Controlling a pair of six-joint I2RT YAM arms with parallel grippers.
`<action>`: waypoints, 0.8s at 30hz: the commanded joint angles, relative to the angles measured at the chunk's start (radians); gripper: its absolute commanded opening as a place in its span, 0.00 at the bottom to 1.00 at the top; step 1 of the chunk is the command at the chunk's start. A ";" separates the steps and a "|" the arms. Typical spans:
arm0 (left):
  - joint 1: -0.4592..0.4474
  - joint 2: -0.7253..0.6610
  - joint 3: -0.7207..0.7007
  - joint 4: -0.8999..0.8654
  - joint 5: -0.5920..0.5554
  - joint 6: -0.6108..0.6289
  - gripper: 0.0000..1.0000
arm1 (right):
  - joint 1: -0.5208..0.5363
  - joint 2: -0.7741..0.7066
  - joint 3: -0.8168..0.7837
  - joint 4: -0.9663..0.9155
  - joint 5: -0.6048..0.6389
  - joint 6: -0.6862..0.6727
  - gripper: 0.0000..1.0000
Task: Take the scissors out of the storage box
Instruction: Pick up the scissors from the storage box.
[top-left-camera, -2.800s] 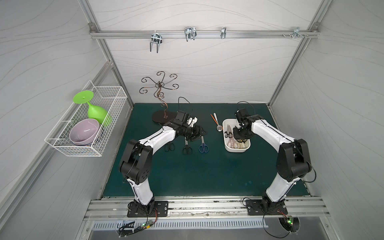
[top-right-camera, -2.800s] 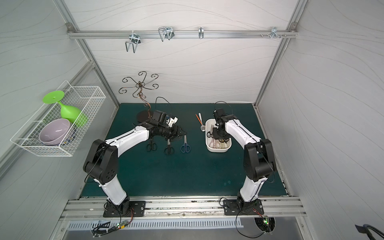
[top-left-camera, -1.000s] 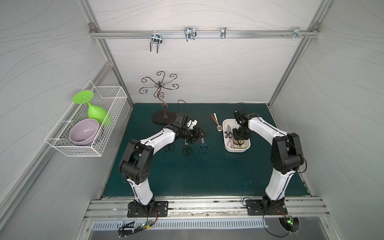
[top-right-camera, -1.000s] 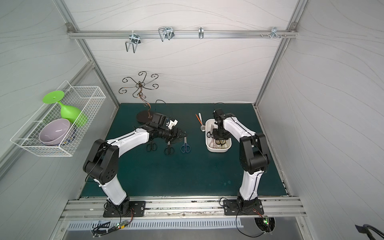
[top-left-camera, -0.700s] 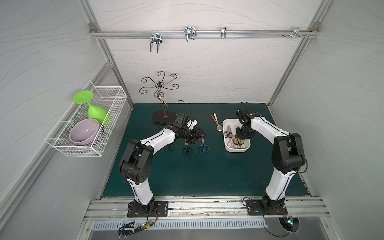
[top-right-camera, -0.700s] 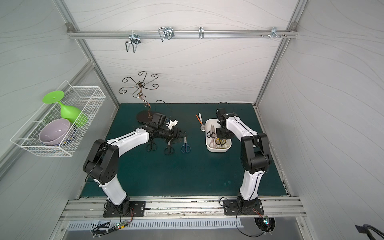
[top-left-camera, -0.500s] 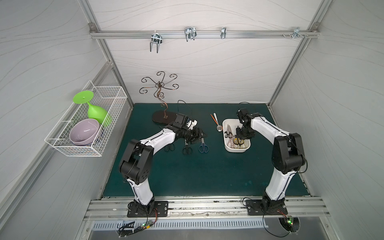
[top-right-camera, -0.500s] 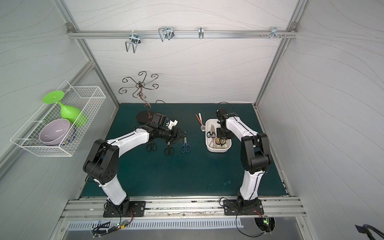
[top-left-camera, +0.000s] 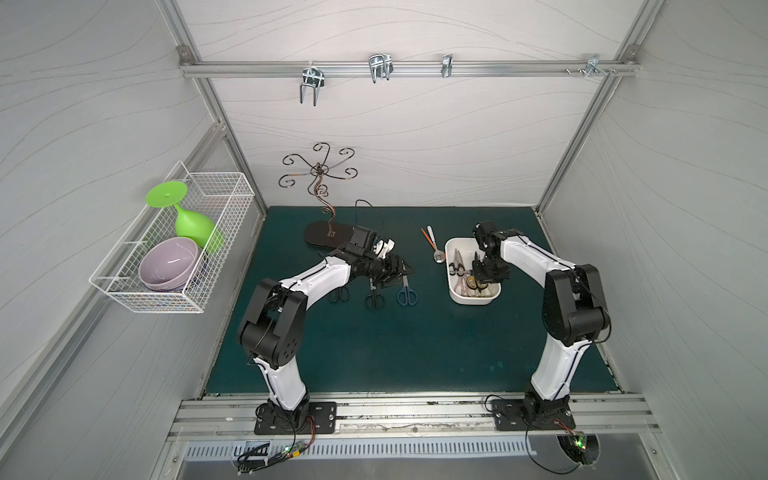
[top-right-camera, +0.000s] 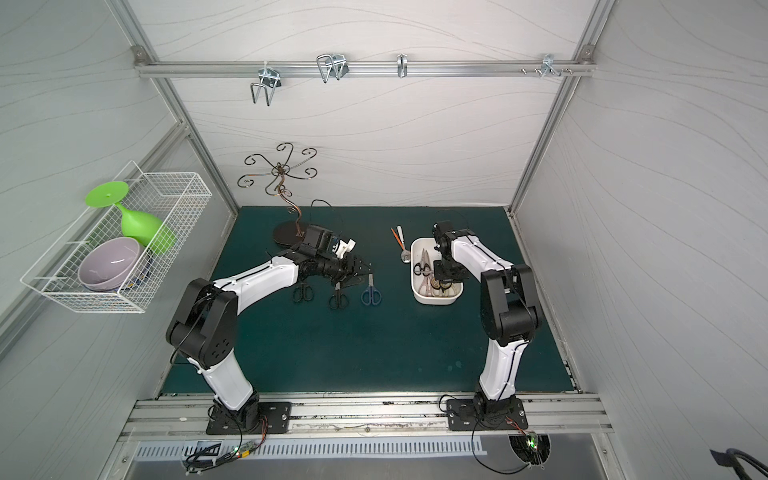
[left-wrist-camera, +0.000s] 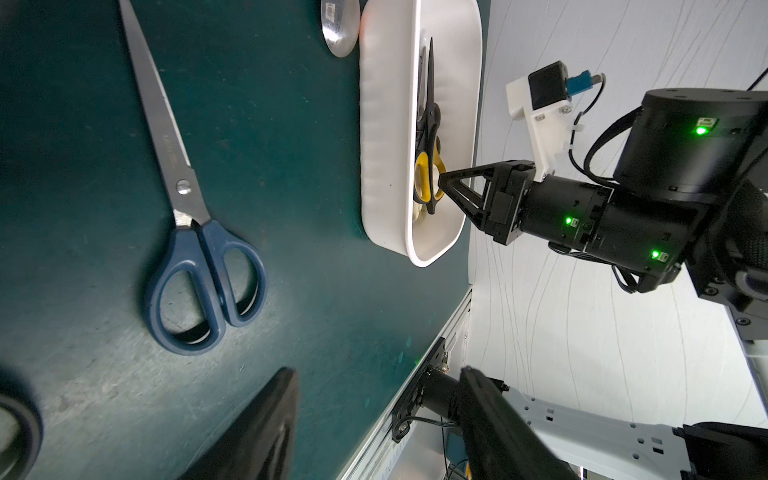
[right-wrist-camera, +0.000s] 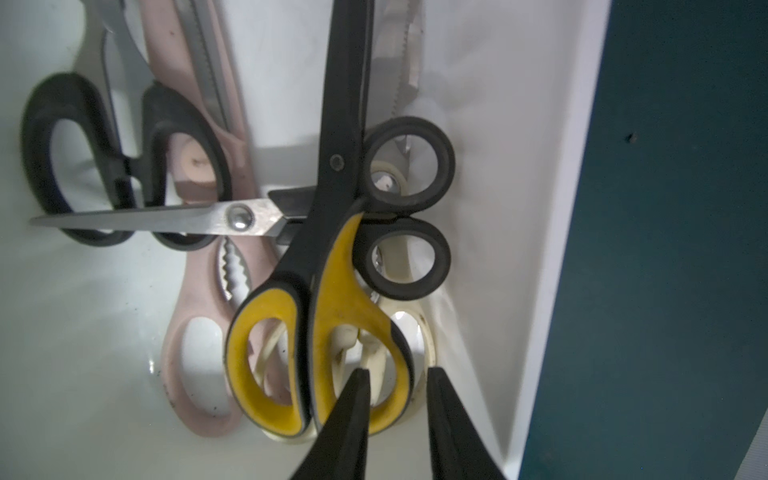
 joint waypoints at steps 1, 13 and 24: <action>0.000 0.004 0.044 0.010 0.016 0.001 0.65 | -0.006 0.023 -0.011 0.015 -0.006 0.006 0.28; 0.000 -0.002 0.035 0.014 0.010 -0.001 0.65 | -0.011 0.020 -0.022 0.055 -0.014 0.020 0.16; 0.001 -0.006 0.018 0.041 0.015 -0.015 0.65 | -0.011 -0.122 -0.039 0.072 -0.018 -0.008 0.10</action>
